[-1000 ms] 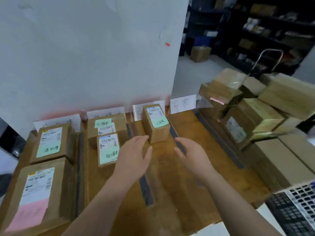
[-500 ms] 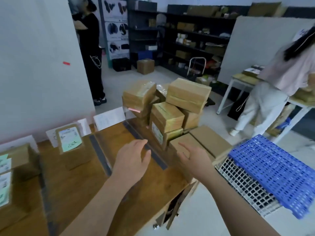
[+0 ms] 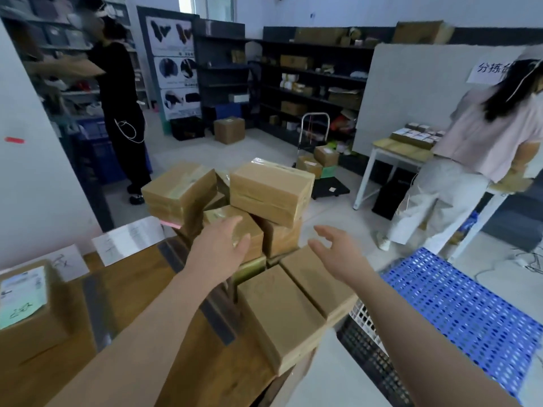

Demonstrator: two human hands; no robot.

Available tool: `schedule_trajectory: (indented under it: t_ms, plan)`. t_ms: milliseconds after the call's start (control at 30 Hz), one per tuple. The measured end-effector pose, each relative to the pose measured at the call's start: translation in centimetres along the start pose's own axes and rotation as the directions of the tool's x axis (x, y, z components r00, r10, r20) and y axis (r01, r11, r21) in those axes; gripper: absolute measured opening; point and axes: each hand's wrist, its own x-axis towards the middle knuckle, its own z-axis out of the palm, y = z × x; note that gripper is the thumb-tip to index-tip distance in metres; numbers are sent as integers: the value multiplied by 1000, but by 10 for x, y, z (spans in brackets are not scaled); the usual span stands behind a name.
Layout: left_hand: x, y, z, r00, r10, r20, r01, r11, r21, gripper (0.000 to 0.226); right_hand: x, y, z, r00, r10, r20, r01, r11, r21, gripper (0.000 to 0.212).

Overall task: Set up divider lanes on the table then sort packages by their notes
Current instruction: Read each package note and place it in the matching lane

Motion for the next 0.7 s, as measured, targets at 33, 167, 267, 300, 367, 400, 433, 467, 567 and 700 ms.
schedule_trajectory:
  t_ms: [33, 167, 267, 300, 367, 400, 433, 467, 567, 700]
  plan:
    - [16, 2, -1, 1000, -14, -10, 14, 1000, -12, 53, 15, 1, -2, 1000, 17, -9, -17, 1000, 20, 49]
    - [86, 0, 0, 997, -71, -28, 71, 997, -6, 59, 77, 0, -10, 996, 87, -23, -84, 992, 90, 53]
    - [133, -2, 3, 993, -118, -8, 117, 992, -36, 62, 117, -4, -14, 991, 136, -12, -132, 980, 147, 55]
    - [148, -2, 4, 989, -145, 7, 145, 988, -54, 62, 129, -5, -15, 987, 159, 0, -157, 972, 174, 56]
    - [176, -4, 8, 979, -202, 37, 205, 974, -92, 63, 150, -3, -15, 980, 198, 32, -200, 956, 217, 57]
    - [187, -5, 10, 971, -232, 55, 237, 965, -113, 64, 160, -2, -14, 975, 218, 49, -224, 943, 246, 58]
    - [197, -6, 12, 963, -258, 71, 266, 955, -132, 65, 168, -1, -12, 967, 244, 69, -254, 923, 290, 59]
    - [204, -7, 14, 954, -286, 90, 297, 943, -152, 68, 175, -1, -10, 958, 270, 93, -285, 896, 340, 60]
    - [215, -5, 21, 932, -338, 134, 360, 908, -213, 66, 193, 5, -2, 946, 282, 157, -323, 824, 466, 52]
    - [206, 6, 24, 918, -393, 51, 385, 857, -343, 57, 202, 14, 1, 945, 284, 160, -324, 757, 567, 39]
